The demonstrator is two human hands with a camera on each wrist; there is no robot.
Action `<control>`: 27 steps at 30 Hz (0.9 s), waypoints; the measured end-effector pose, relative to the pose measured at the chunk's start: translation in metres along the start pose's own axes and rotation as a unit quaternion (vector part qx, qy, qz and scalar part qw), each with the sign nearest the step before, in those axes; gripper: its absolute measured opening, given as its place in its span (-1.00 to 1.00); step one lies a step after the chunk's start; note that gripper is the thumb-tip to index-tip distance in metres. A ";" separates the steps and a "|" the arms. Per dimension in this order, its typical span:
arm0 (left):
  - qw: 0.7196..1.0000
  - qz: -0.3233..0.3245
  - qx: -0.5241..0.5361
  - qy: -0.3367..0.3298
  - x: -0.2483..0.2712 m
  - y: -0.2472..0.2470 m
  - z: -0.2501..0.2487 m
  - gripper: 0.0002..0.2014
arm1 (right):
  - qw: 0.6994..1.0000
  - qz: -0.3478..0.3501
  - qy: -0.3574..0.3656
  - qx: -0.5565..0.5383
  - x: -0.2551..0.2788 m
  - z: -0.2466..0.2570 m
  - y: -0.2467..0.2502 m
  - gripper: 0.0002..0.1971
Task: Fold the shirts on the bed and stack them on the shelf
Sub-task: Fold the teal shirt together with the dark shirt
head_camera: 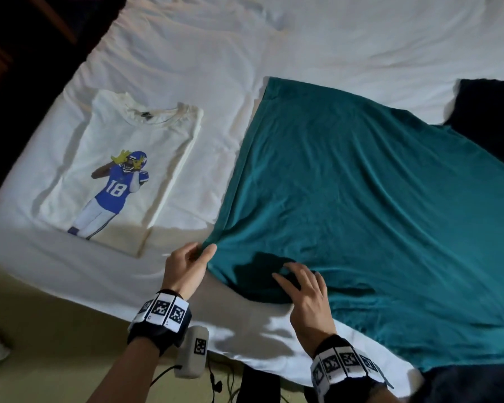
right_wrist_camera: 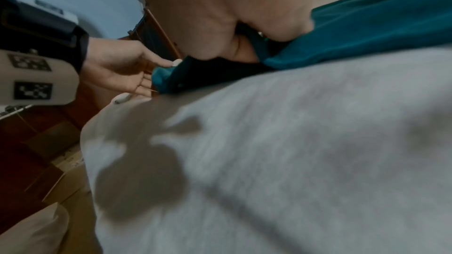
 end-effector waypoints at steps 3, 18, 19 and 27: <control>0.997 -0.027 0.029 -0.069 0.008 0.007 -0.011 -0.65 | 0.999 -0.032 0.027 -0.030 0.009 0.001 0.010 -0.07; 0.951 -0.095 -0.292 0.033 0.022 0.003 0.007 -0.65 | 0.991 0.119 0.060 -0.029 0.050 0.001 -0.009 -0.21; 0.944 -0.117 -0.308 0.007 0.028 -0.003 -0.011 -0.66 | 0.994 0.091 0.015 -0.051 0.054 -0.015 0.005 -0.26; 0.875 0.118 -0.234 -0.408 0.197 -0.263 -0.174 -0.81 | 0.848 -0.197 -0.492 0.011 0.198 -0.256 0.150 -0.26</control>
Point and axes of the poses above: each hand's wrist, its own x-axis away from the middle knuckle, its own y-axis out of the back of the hand, z = x × y, the point moved 10 cm from there along -x, towards the middle knuckle, and after that the axes turned 4 degrees about -x, right-handed, at the moved point
